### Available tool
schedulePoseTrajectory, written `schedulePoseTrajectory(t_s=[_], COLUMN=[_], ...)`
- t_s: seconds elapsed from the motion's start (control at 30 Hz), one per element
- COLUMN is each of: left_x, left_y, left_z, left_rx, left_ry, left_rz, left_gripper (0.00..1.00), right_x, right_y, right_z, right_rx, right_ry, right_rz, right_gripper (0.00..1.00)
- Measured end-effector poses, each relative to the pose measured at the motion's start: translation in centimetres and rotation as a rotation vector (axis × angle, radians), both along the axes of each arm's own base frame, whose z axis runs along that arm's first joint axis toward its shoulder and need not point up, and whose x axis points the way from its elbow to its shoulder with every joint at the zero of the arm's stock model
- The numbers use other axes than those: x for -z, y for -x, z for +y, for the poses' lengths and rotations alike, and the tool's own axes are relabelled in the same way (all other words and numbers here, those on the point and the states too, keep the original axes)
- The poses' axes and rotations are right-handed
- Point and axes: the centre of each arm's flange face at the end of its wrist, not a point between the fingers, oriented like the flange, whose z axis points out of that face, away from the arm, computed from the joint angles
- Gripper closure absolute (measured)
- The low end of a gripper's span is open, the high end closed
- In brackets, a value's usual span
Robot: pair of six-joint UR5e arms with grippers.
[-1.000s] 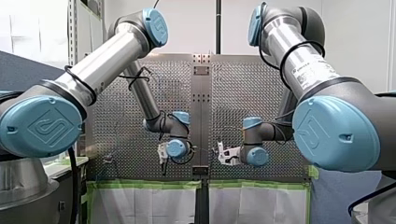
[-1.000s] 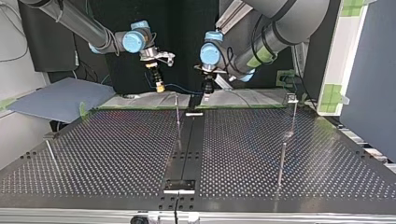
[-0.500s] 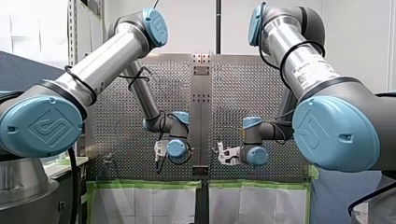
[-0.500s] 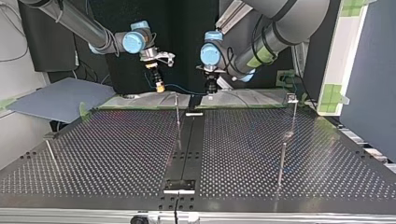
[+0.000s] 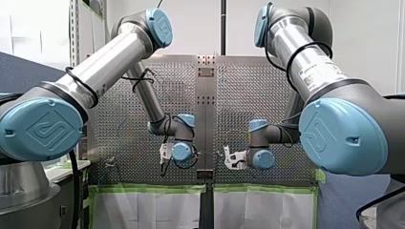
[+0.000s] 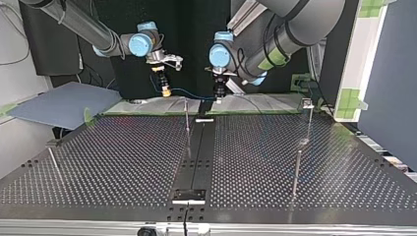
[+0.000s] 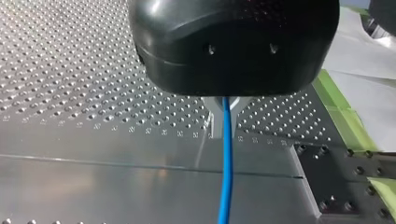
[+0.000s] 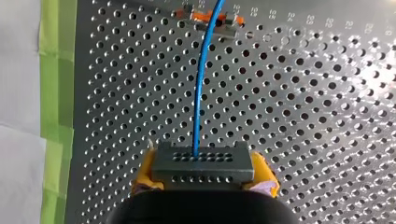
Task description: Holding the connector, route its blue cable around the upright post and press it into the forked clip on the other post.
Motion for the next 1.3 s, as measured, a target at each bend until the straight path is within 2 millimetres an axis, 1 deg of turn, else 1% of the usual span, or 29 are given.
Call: schedulePoseTrajectory(t_s=[0.13,0.23,0.33,0.4,0.57,0.67,0.97,1.3], left_x=[0.3,1.1,2.2,2.7,3.1,3.1,2.5,2.1], left_y=[0.1,0.4,0.6,0.7,0.7,0.7,0.0,-0.3], left_z=[-0.2,-0.4,-0.5,-0.6,-0.8,-0.9,-2.2,-2.8], left_rx=[0.009,0.019,0.029,0.036,0.048,0.054,0.085,0.094], left_ry=[-0.001,0.0,0.0,0.001,0.008,0.012,0.041,0.064], left_rz=[0.001,0.003,0.009,0.012,0.012,0.009,-0.009,-0.012], left_gripper=[1.0,1.0,1.0,1.0,1.0,1.0,1.0,1.0], right_x=[0.1,0.4,1.2,2.2,4.3,4.8,4.6,4.3], right_y=[0.2,0.4,0.6,0.8,1.2,1.4,3.2,4.2], right_z=[0.0,0.0,0.1,0.2,0.5,0.4,-1.7,-3.5], right_rx=[0.011,0.016,0.02,0.022,0.027,0.03,0.066,0.064], right_ry=[0.0,0.0,-0.005,-0.011,-0.023,-0.023,-0.005,0.001], right_rz=[0.003,0.005,0.011,0.017,0.025,0.024,0.007,0.0], right_gripper=[0.99,0.99,0.99,0.99,0.99,0.99,0.99,0.99])
